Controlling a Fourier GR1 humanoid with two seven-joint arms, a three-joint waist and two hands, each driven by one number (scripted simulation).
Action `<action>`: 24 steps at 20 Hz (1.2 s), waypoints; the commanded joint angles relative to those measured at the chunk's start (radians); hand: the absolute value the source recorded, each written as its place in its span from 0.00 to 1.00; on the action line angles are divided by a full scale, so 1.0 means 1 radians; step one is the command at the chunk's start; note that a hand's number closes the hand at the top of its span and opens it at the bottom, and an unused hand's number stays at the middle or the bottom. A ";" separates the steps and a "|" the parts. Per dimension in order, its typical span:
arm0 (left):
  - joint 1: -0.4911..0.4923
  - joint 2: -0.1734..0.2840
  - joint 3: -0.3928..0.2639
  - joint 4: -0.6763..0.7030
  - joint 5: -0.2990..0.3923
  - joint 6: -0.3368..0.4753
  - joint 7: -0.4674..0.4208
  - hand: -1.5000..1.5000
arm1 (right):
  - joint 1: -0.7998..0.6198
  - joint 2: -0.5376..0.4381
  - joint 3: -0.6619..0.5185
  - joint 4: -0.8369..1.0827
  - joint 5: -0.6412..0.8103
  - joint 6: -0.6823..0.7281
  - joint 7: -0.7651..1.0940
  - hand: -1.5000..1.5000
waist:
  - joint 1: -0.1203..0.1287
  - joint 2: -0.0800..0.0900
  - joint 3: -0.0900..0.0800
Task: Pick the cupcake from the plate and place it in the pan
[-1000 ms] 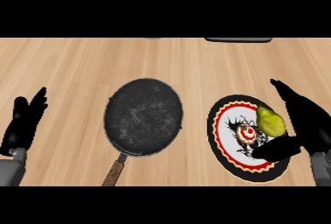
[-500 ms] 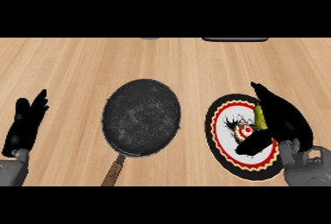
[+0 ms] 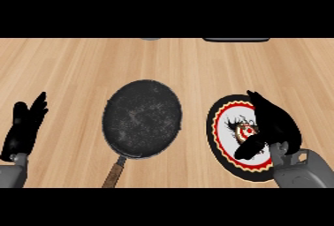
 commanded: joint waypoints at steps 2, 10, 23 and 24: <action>-0.007 -0.012 0.007 -0.037 -0.031 0.005 0.048 0.50 | -0.042 0.075 0.003 0.073 0.051 0.047 0.096 0.00 | 0.002 0.000 0.000; -0.103 -0.025 0.063 0.069 -0.051 -0.039 0.036 0.50 | 0.028 0.115 -0.018 0.107 0.131 0.045 0.003 0.00 | -0.006 0.002 0.000; 0.003 -0.088 0.093 0.019 -0.097 -0.071 -0.016 0.50 | 0.045 0.161 -0.128 0.164 0.191 0.100 -0.046 0.00 | -0.004 0.001 0.000; 0.026 -0.093 0.076 -0.047 -0.107 -0.060 0.009 0.50 | -0.011 0.208 -0.076 0.296 0.243 0.056 -0.088 1.00 | 0.003 0.001 0.000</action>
